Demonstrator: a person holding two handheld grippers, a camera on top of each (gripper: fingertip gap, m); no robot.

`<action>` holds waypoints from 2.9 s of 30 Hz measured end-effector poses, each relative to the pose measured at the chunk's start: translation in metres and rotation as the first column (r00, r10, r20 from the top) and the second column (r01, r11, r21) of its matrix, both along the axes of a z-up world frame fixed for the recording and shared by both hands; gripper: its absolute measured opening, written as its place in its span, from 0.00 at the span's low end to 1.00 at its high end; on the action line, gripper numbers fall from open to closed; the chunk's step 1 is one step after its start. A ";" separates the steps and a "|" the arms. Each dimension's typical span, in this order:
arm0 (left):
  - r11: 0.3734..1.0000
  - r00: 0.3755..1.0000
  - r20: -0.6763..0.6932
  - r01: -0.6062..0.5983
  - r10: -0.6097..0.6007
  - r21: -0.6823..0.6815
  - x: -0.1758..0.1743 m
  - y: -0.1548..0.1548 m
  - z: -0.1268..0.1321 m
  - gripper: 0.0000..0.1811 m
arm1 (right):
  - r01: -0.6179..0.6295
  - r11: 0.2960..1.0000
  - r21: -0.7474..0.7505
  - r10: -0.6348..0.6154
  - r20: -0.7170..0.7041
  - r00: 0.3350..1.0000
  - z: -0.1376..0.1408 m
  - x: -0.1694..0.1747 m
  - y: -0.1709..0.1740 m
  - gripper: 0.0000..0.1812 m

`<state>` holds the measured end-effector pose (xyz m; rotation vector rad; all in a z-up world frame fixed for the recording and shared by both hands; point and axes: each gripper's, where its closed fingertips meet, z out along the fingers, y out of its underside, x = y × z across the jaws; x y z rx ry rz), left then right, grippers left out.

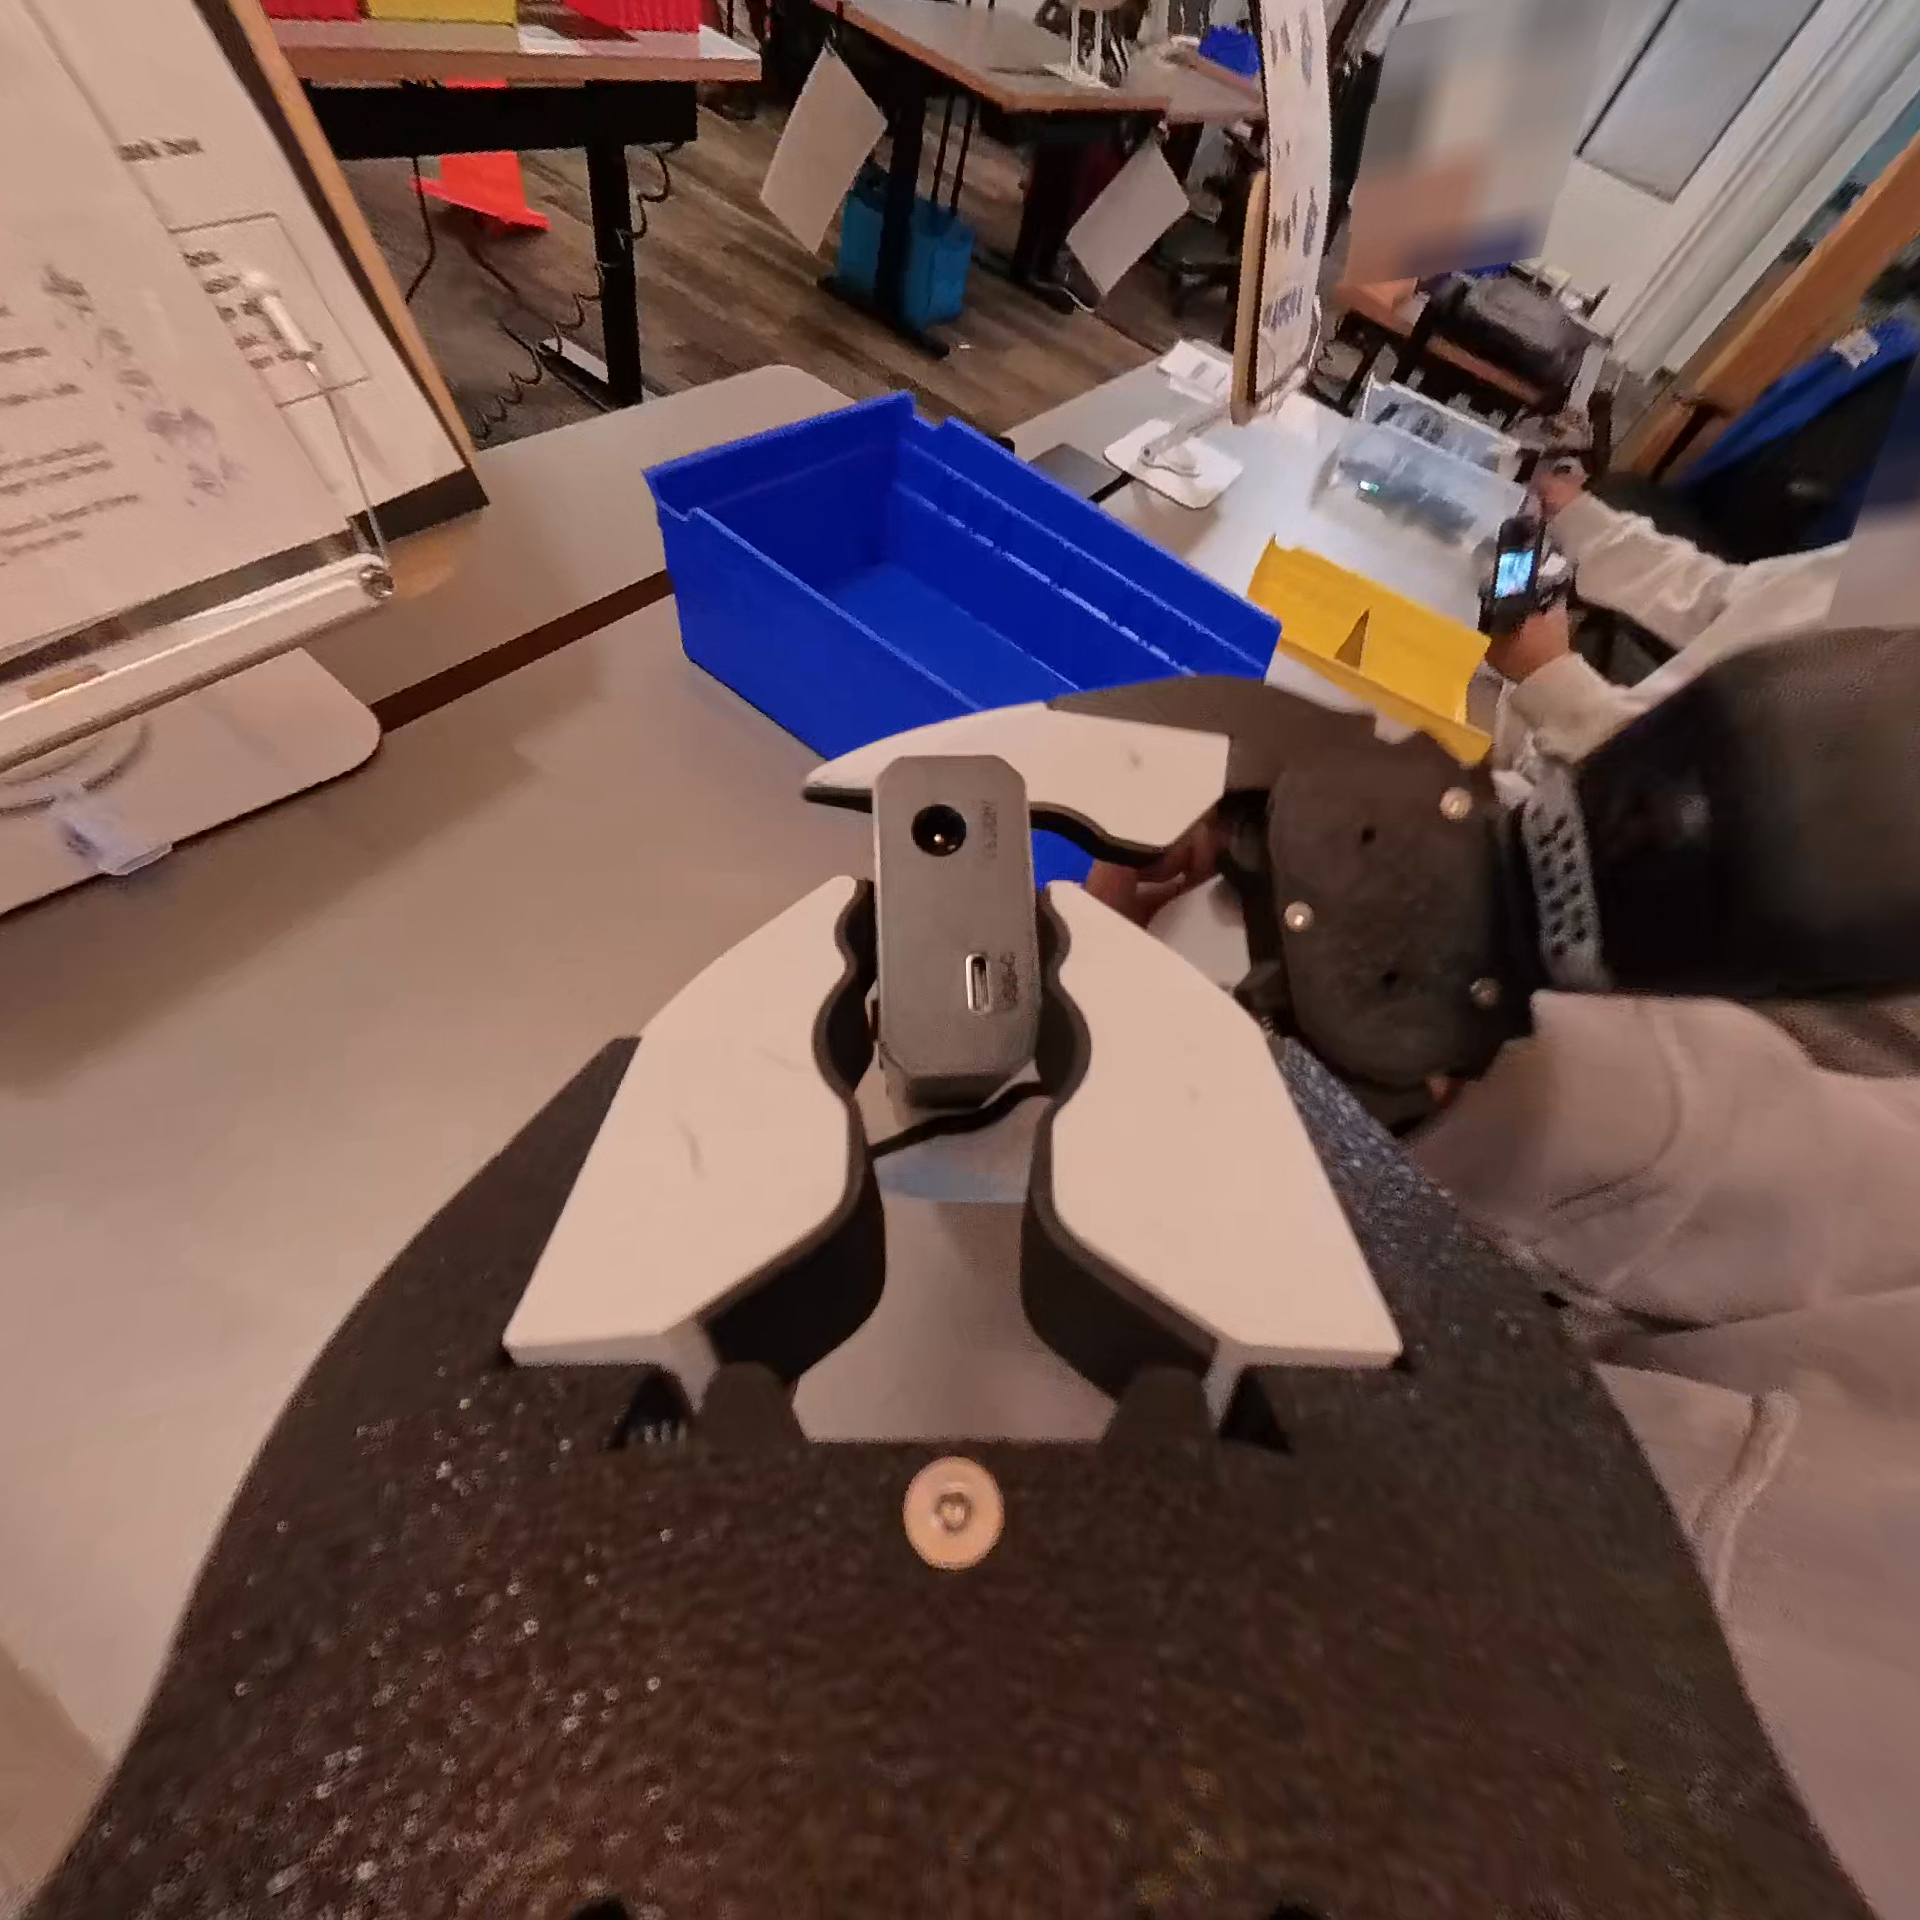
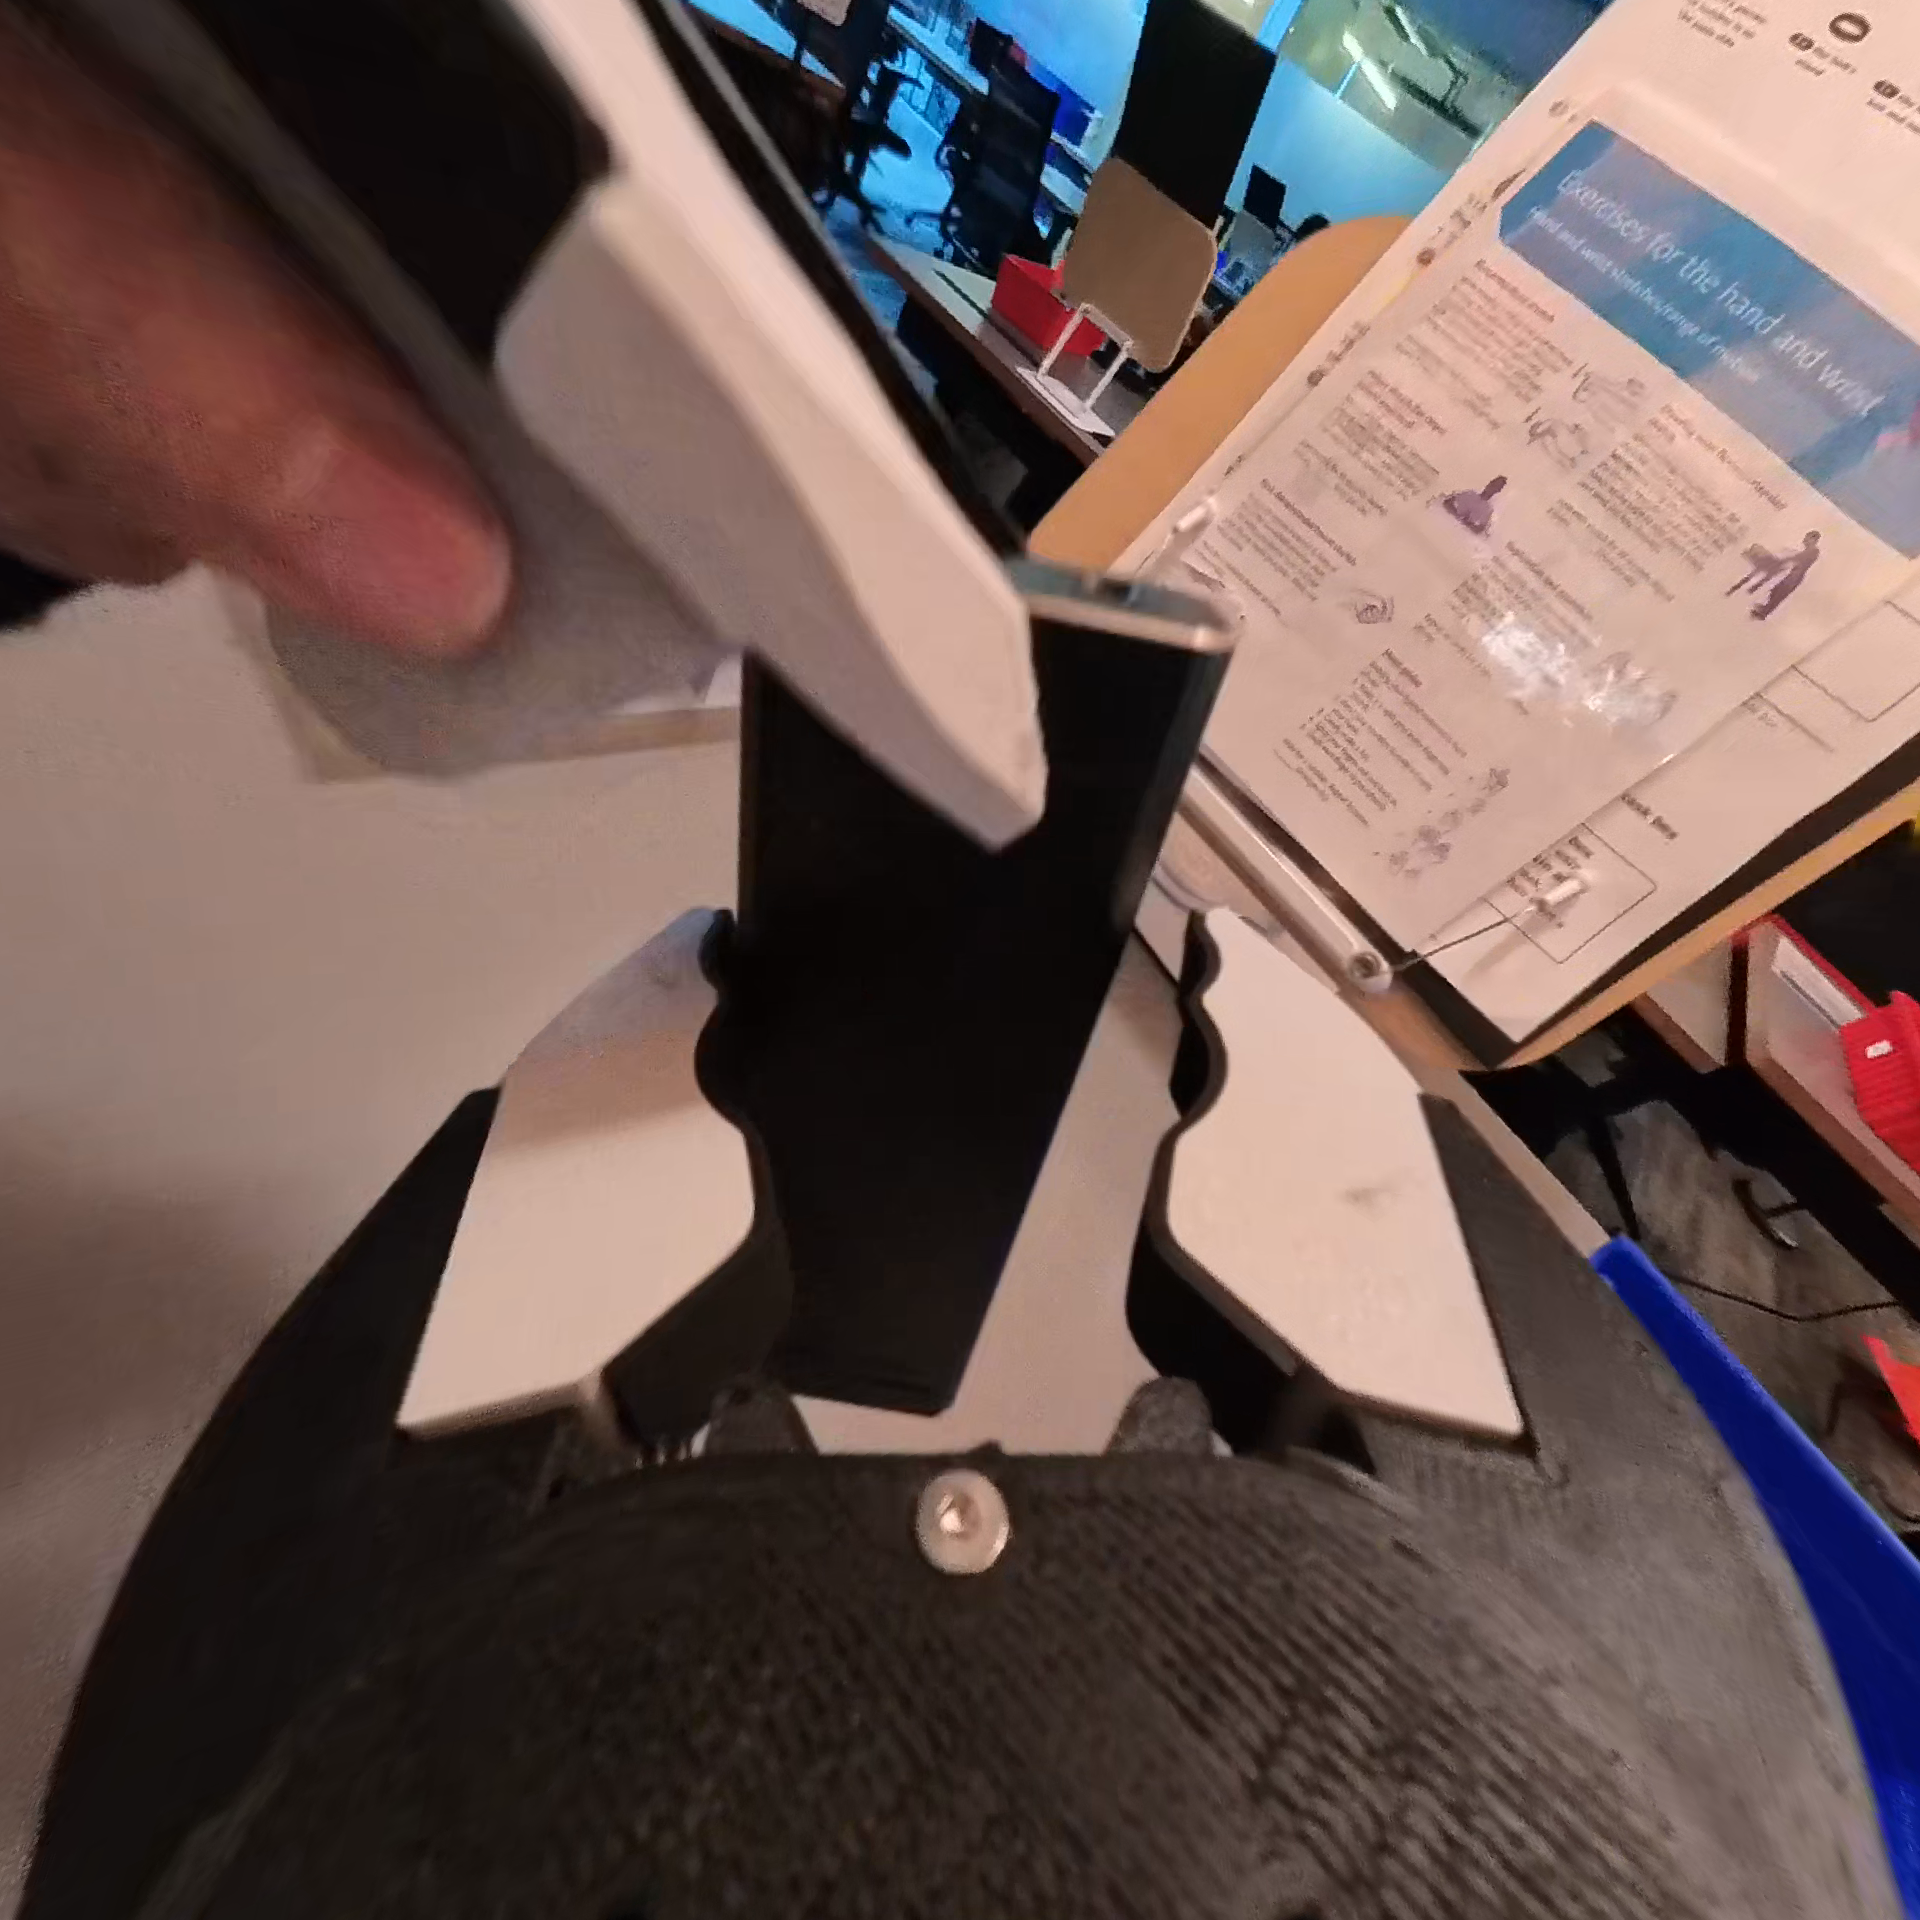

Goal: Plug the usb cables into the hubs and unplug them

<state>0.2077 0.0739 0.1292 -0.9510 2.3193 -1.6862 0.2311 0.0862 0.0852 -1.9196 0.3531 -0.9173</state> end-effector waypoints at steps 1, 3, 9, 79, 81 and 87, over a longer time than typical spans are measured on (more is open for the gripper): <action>1.000 1.000 -0.004 -0.017 0.017 -0.006 0.002 0.004 0.005 0.15 | 0.012 1.000 -0.015 -0.012 0.004 1.000 -0.006 0.001 -0.003 0.49; 0.999 0.999 0.018 -0.044 0.044 0.013 0.004 0.010 0.013 0.15 | 0.033 0.999 0.008 -0.033 -0.005 0.999 -0.011 0.001 -0.005 0.49; 0.997 0.995 0.062 -0.071 0.072 -0.026 0.001 0.009 0.032 0.15 | -0.006 0.993 0.114 0.016 -0.087 0.996 -0.017 -0.003 0.015 0.40; 0.869 0.849 0.188 0.485 -0.494 0.094 -0.044 -0.030 0.029 0.34 | -0.383 0.732 0.563 0.623 -0.324 0.712 0.020 -0.070 0.033 0.43; 0.863 0.841 0.191 0.493 -0.506 0.110 -0.045 -0.032 0.029 0.34 | -0.376 0.738 0.561 0.615 -0.327 0.718 0.020 -0.069 0.035 0.45; 0.858 0.837 0.191 0.506 -0.513 0.086 -0.043 -0.030 0.027 0.34 | -0.356 0.772 0.527 0.581 -0.357 0.732 0.012 -0.066 0.041 0.45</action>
